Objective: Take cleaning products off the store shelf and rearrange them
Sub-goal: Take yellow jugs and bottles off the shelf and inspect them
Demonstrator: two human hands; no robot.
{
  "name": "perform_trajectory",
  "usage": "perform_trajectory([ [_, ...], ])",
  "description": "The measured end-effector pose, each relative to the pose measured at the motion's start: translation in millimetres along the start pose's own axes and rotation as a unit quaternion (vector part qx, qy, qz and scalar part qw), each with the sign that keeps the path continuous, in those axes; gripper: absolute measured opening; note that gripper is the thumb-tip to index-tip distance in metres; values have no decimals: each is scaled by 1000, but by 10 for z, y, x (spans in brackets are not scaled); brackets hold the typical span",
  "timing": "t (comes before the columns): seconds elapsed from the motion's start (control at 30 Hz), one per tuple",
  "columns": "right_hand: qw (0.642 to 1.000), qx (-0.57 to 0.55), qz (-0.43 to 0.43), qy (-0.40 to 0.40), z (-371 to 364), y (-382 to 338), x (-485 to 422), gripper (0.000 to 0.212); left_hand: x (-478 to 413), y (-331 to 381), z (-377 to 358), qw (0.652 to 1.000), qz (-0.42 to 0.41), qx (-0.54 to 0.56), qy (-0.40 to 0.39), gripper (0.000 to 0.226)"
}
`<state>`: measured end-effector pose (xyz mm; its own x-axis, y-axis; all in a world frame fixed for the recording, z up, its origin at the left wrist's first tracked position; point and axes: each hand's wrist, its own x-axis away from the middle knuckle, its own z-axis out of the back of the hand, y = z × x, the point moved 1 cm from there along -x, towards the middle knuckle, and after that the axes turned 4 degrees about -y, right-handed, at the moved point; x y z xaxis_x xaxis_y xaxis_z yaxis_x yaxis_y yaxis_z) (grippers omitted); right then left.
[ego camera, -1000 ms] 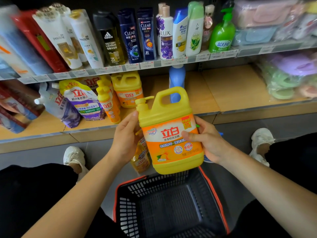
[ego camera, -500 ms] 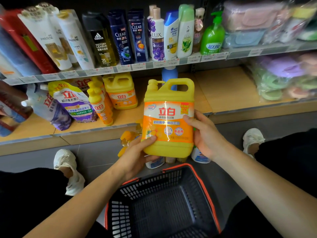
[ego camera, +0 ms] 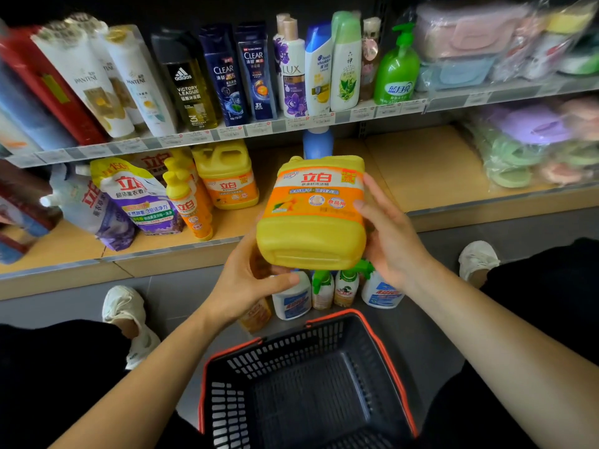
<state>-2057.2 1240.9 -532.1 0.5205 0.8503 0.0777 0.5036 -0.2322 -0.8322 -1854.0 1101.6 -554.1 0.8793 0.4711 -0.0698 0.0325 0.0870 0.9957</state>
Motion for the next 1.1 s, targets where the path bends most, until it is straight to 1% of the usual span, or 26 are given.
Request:
perform_trajectory([
  [0.07,1000,-20,-13,2,19,-20,0,58,-24,41,47,990,-53,-131,7,104],
  [0.1,999,-25,-20,-2,28,-12,1,52,-30,69,50,975,-84,-205,35,104],
  [0.17,998,-39,-41,-1,15,8,16,46,-40,136,58,922,-161,-333,114,102],
  [0.2,997,-49,-56,5,6,14,26,49,-52,181,70,898,-201,-366,135,103],
  [0.23,996,-53,-66,8,17,20,26,55,-70,230,87,883,-238,-382,134,104],
  [0.27,996,-48,-76,7,14,12,37,59,-89,281,103,875,-270,-385,115,102],
  [0.3,996,-32,-84,-2,23,15,38,58,-107,330,104,875,-289,-379,86,99],
  [0.33,995,-14,-95,-11,21,14,46,56,-118,372,90,885,-291,-361,55,95],
  [0.37,994,5,-109,-17,39,30,53,56,-119,398,67,902,-276,-329,35,92],
  [0.43,988,33,-147,-21,27,44,100,61,-76,430,41,941,-221,-252,42,87],
  [0.47,983,58,-171,-21,10,42,126,64,-50,442,42,953,-195,-226,58,86],
  [0.53,967,156,-198,-25,2,42,163,67,-10,462,62,964,-155,-199,82,84],
  [0.57,958,217,-185,-18,-8,32,170,63,7,469,68,967,-140,-191,89,83],
  [0.6,950,276,-144,0,-11,15,172,51,23,469,71,970,-128,-186,94,82],
  [0.63,941,327,-79,15,7,12,155,40,39,461,64,972,-117,-181,96,81],
  [0.67,930,366,-5,28,8,-12,137,35,54,448,54,974,-106,-174,98,81],
  [0.7,922,383,55,18,15,-43,126,27,62,434,45,977,-94,-166,99,80],
  [0.73,923,377,73,-23,9,-72,115,14,67,414,44,979,-83,-154,102,79],
  [0.77,923,372,67,-74,12,-81,104,29,66,398,53,982,-73,-137,105,78],
  [0.83,905,390,33,-165,45,-28,96,76,59,381,80,989,-60,-79,109,78],
  [0.87,897,403,25,-182,36,13,99,92,58,380,93,991,-60,-49,109,79],
  [0.9,896,400,24,-194,2,59,110,99,56,382,99,992,-63,-23,108,82],
  [0.93,901,388,28,-193,-21,100,117,99,54,385,102,992,-65,0,104,84],
  [0.97,910,370,35,-186,-33,132,115,95,51,386,99,993,-66,21,98,85],
  [1.03,922,348,61,-159,-74,129,126,88,43,371,93,993,-62,57,80,80],
  [1.1,924,346,81,-139,-78,79,147,90,34,365,79,995,-49,64,59,75],
])
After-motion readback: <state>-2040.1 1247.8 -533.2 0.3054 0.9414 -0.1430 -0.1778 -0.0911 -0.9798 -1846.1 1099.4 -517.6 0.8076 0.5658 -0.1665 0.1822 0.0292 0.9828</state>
